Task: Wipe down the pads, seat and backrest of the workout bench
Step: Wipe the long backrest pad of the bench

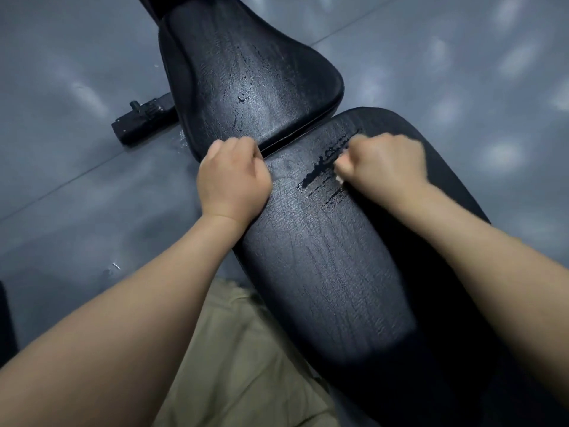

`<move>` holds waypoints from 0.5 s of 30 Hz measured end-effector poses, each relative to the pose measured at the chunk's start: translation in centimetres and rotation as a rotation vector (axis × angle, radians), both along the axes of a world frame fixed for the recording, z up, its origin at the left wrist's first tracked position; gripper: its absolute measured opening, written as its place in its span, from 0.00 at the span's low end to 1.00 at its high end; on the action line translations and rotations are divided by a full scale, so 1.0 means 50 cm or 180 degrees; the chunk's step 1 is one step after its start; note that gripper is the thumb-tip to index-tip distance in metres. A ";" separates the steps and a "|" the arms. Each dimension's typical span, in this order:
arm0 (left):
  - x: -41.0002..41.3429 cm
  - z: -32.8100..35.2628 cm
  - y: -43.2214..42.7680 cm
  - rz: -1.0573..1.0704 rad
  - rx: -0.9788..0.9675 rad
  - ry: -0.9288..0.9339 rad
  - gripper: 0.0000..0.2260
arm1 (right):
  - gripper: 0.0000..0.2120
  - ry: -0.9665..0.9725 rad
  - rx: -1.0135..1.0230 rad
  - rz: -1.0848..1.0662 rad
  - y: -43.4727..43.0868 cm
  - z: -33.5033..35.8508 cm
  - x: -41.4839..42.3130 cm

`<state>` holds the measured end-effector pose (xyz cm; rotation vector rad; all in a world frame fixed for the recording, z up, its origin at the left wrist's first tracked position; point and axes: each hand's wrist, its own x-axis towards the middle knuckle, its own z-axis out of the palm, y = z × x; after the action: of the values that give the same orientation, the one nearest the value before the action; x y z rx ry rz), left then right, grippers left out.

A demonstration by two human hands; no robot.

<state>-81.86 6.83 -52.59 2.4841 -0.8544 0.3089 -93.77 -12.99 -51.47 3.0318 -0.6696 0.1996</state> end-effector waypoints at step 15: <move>-0.027 -0.020 0.041 0.0585 -0.0667 0.0962 0.11 | 0.15 -0.0464 0.0084 0.0338 0.120 -0.035 -0.041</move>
<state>-83.21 8.90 -53.58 2.3357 -0.4481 0.0747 -95.80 -7.01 -53.23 3.1035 -0.5227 0.4215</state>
